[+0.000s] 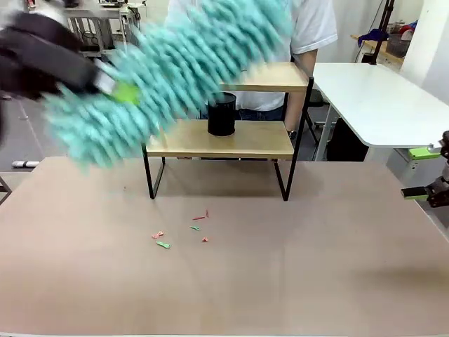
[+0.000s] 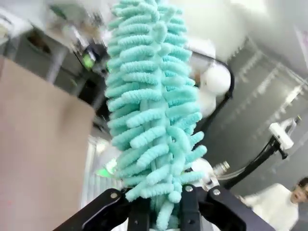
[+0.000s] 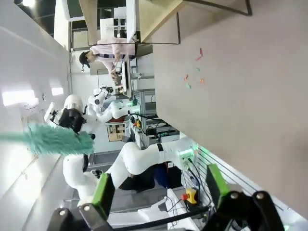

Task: Clean the shelf.
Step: Hand the Duster back to the human.

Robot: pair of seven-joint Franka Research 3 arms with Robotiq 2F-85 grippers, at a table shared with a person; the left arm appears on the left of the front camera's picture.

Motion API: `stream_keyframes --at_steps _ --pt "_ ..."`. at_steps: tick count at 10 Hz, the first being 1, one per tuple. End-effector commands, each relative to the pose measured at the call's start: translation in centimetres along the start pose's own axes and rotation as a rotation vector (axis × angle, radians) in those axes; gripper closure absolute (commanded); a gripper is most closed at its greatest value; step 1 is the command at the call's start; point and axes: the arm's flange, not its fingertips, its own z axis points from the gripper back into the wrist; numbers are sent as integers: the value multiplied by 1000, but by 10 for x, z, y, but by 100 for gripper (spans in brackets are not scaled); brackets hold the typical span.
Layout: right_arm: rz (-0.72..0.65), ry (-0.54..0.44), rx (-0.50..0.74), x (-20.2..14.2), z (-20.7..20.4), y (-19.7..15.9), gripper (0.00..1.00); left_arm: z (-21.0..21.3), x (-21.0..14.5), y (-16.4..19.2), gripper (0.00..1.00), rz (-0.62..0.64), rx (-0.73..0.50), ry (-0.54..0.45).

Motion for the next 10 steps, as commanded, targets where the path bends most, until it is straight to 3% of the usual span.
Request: stream_keyframes --at_steps 1,2,3,4,5,7,9,10 --pt "14 4 -5 -3 2 -5 0 93 -23 -48 100 -28 348 -399" --pt "14 4 -5 -3 2 -5 0 138 -45 -66 100 37 459 -625" --pt "14 4 -5 -3 2 -5 0 169 -68 -66 100 157 531 -760" --pt "14 4 -5 -3 2 -5 0 200 -96 -52 100 360 629 -865" --pt "14 4 -5 -3 2 -5 0 216 -115 -32 100 516 671 -890" --pt "14 4 -5 -3 2 -5 0 231 -131 9 100 720 584 -814" --pt "14 4 -5 -3 2 -5 0 238 -135 40 100 908 577 -780" --pt "14 4 -5 -3 2 -5 0 273 -136 19 100 711 629 -747"
